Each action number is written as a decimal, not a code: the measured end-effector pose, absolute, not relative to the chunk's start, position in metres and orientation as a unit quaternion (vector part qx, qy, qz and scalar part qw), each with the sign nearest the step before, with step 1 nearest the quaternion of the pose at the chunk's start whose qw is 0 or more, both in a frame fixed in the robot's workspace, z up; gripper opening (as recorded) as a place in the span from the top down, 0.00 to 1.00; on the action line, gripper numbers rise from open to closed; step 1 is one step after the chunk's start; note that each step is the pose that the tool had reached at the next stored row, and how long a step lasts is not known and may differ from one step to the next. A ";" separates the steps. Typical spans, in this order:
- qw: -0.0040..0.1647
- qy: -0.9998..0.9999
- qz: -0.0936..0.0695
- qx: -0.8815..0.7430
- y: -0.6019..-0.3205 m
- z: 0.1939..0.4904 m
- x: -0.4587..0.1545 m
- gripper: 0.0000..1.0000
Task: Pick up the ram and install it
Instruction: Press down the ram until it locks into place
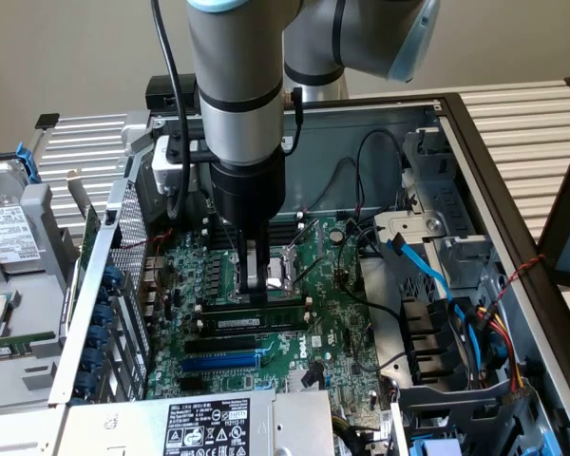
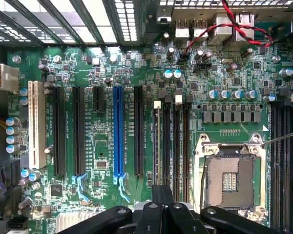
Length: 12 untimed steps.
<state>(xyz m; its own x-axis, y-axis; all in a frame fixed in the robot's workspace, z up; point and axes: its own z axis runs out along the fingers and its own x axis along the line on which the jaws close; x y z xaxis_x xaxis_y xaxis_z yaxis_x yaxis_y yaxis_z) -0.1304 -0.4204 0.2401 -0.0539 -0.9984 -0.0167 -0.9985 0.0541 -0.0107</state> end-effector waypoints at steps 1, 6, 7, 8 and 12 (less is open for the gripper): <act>0.010 0.726 0.002 -0.688 -0.420 0.241 -0.130 0.89; 0.010 0.726 0.002 -0.688 -0.420 0.253 -0.130 0.89; 0.010 0.726 0.002 -0.688 -0.420 0.261 -0.130 0.89; 0.010 0.726 0.002 -0.688 -0.420 0.268 -0.130 0.89; 0.010 0.726 0.002 -0.688 -0.420 0.269 -0.130 0.89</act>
